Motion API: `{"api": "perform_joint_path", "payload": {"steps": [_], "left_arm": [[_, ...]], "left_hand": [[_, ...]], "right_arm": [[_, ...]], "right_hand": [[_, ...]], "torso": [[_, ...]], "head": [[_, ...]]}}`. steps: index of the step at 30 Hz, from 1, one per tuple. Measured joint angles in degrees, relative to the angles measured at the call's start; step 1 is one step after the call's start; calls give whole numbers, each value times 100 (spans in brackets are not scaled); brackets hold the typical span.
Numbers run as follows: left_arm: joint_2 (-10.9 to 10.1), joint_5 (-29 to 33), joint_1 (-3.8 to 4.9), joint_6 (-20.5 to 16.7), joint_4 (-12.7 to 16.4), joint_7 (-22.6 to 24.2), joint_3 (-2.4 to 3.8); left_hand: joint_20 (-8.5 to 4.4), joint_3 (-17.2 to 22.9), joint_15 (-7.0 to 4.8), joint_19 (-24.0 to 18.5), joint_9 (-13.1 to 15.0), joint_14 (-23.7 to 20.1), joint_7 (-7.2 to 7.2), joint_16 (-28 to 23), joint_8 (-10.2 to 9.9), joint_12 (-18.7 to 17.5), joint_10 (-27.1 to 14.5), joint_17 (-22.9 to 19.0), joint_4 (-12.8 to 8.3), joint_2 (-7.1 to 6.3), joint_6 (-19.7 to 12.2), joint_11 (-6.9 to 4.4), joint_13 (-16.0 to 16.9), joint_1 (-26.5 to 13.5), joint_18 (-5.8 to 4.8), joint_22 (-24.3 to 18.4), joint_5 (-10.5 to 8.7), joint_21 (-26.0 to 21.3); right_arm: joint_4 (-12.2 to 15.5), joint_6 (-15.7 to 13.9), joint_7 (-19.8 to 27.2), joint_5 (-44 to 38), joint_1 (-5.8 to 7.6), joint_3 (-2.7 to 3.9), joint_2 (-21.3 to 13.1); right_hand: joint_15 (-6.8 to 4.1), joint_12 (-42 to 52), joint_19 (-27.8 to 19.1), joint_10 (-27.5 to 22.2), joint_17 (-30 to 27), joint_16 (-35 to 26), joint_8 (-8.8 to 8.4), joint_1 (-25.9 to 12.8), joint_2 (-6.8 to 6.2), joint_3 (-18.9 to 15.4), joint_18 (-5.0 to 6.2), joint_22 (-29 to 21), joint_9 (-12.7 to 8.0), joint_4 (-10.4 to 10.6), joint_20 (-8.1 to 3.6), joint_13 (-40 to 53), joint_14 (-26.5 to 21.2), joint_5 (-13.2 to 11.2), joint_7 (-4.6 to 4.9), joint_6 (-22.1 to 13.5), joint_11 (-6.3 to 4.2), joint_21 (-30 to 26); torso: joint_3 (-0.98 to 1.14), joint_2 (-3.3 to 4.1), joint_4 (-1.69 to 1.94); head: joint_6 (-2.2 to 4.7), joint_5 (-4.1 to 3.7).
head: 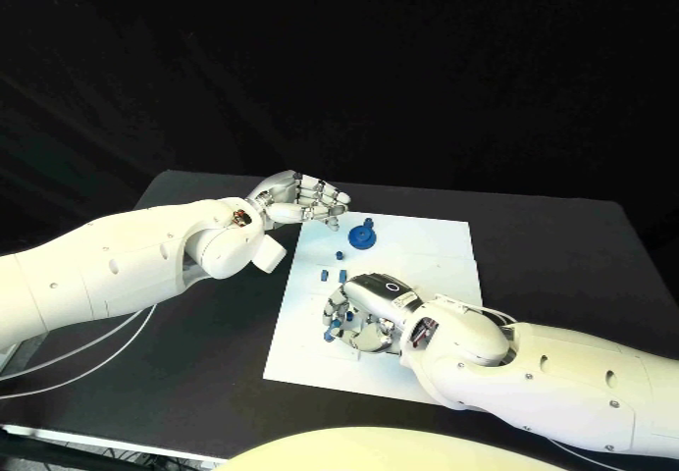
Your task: Assemble the parts on the task board
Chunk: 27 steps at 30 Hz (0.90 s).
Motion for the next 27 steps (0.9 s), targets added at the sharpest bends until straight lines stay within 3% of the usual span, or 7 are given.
{"api": "perform_joint_path", "payload": {"steps": [21,23,24,25,27], "left_arm": [[-10,3,0,4,4,-2,-1],[-11,3,0,4,4,-2,-1],[-12,3,0,4,4,-2,-1],[-13,3,0,4,5,-2,-1],[-14,3,0,4,5,-2,-1]], "left_hand": [[0,-16,0,0,-7,0,0,0,0,0,0,0,-16,0,0,0,0,0,0,-11,0,0],[0,-16,0,0,-7,0,0,0,0,0,0,0,-16,0,0,0,0,0,0,-12,0,0],[0,-16,0,0,-7,0,0,0,0,0,0,0,-16,0,0,0,0,0,0,-12,0,0],[0,-16,0,0,-6,0,0,0,0,0,0,0,-16,0,0,0,0,0,1,-11,0,0],[0,-16,0,0,-7,0,0,0,0,0,0,0,-16,0,0,0,0,0,0,-11,0,0]], "right_arm": [[-43,211,-147,-332,10,-40,126],[-49,212,-147,-346,10,-45,138],[-54,212,-147,-351,9,-48,144],[-58,210,-147,-355,9,-50,150],[-64,206,-144,-356,7,-54,153]], "right_hand": [[0,-24,0,0,-25,0,-12,-25,24,-11,-1,-1,10,-11,0,30,0,16,0,-1,0,-33],[0,-52,-3,0,-46,0,-17,-85,33,-40,0,-2,11,-41,3,29,0,39,45,-49,0,-86],[1,-90,-24,0,-58,0,-20,-130,16,19,0,0,12,-119,23,30,0,106,69,-90,0,-123],[1,-153,-48,-9,-84,0,-51,-223,-8,176,0,3,29,-324,48,29,1,195,93,-141,-9,-176],[43,-252,-90,-51,-120,-9,-149,-297,-82,204,0,3,5,-366,90,19,-2,312,155,-311,-52,-275]], "torso": [[-4,-2,1],[-4,-2,1],[-4,-2,1],[-4,-2,1],[-1,-2,1]], "head": [[-12,0],[-13,1],[-14,3],[-15,4],[-16,7]]}}
